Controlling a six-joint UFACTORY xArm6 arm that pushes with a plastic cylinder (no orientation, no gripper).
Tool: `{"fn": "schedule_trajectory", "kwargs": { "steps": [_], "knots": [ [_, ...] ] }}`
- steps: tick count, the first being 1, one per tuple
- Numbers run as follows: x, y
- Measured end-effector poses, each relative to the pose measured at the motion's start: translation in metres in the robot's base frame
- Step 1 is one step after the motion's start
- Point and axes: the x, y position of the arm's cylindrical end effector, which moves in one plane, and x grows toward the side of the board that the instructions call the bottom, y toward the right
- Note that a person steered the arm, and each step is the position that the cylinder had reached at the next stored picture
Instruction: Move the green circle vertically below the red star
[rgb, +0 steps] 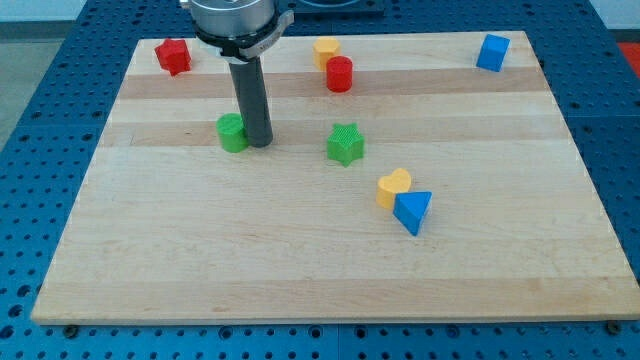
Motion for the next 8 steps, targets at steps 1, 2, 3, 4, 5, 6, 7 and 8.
{"fn": "schedule_trajectory", "kwargs": {
  "steps": [1,2,3,4,5,6,7,8],
  "knots": [
    [-0.002,-0.001],
    [-0.011,-0.001],
    [-0.013,-0.008],
    [-0.013,-0.024],
    [-0.013,-0.034],
    [-0.019,-0.040],
    [-0.020,-0.049],
    [-0.020,-0.057]
  ]
}}
